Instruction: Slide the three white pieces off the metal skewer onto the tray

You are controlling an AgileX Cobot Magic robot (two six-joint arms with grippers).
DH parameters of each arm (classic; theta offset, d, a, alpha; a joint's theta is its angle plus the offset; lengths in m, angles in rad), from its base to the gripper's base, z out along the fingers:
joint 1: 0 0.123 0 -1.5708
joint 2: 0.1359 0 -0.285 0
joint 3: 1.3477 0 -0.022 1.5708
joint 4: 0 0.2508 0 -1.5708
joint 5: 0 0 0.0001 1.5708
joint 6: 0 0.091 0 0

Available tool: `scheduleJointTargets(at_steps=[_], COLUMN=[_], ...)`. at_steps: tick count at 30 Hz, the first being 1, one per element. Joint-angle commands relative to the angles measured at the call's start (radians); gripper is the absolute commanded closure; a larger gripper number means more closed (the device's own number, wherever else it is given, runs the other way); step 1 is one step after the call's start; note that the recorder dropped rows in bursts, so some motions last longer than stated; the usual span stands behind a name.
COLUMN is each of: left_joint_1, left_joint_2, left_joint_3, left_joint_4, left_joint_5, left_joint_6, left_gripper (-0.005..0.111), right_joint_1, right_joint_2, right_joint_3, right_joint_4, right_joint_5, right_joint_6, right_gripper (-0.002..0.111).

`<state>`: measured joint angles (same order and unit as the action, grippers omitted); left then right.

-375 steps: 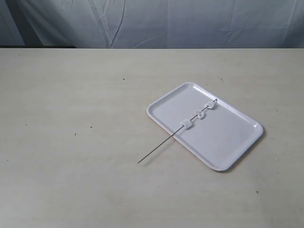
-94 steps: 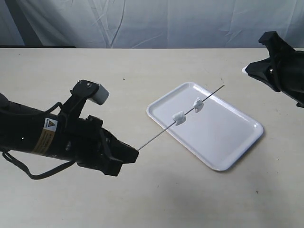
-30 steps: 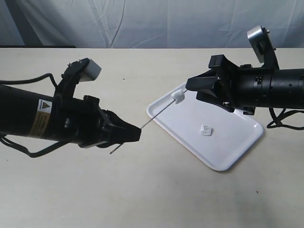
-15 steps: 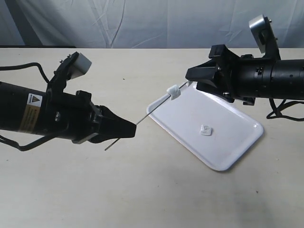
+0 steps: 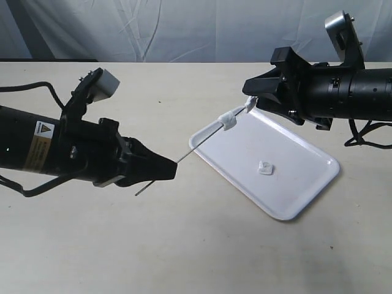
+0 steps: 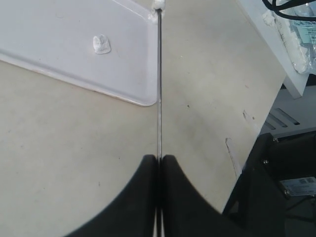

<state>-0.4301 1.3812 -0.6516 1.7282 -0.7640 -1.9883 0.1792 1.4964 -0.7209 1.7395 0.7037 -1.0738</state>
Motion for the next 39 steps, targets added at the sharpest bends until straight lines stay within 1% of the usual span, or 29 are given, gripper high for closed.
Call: scheduleJointTargets(at_steps=[1,10,30,32,35,36,39], left_joint_1=[0.003,-0.001,-0.001,-0.001,-0.001,-0.001,-0.001], left_joint_2=[-0.008,-0.008,-0.008,-0.008,-0.008,-0.008,-0.008], left_joint_3=[-0.006,-0.006,-0.006,-0.006,-0.006,-0.006,-0.006], left_joint_4=[-0.010,-0.074,-0.051,-0.046,-0.032,-0.032,-0.030], left_joint_5=[0.000,-0.005,0.028,0.028,0.028,0.028,0.028], left_joint_6=[0.012,0.061,0.085,0.089,0.099,0.101,0.105], left_gripper=[0.107,0.107,0.107,0.107,0.107,0.107,0.107], right_joint_1=[0.004,0.021,0.021,0.021,0.021,0.021,0.021], right_joint_2=[-0.006,-0.004,-0.004,-0.004,-0.004,-0.004,-0.004], right_joint_3=[-0.006,-0.006,-0.006,-0.006,-0.006,-0.006,-0.006], right_joint_4=[0.005,0.005,0.005,0.005,0.005,0.005,0.005], right_joint_5=[0.000,-0.012,-0.029,-0.029,-0.029,-0.029,-0.029], right_joint_6=[0.007,0.017,0.031,0.031,0.031,0.031,0.031], right_gripper=[0.065,0.069,0.069,0.076,0.099,0.103,0.104])
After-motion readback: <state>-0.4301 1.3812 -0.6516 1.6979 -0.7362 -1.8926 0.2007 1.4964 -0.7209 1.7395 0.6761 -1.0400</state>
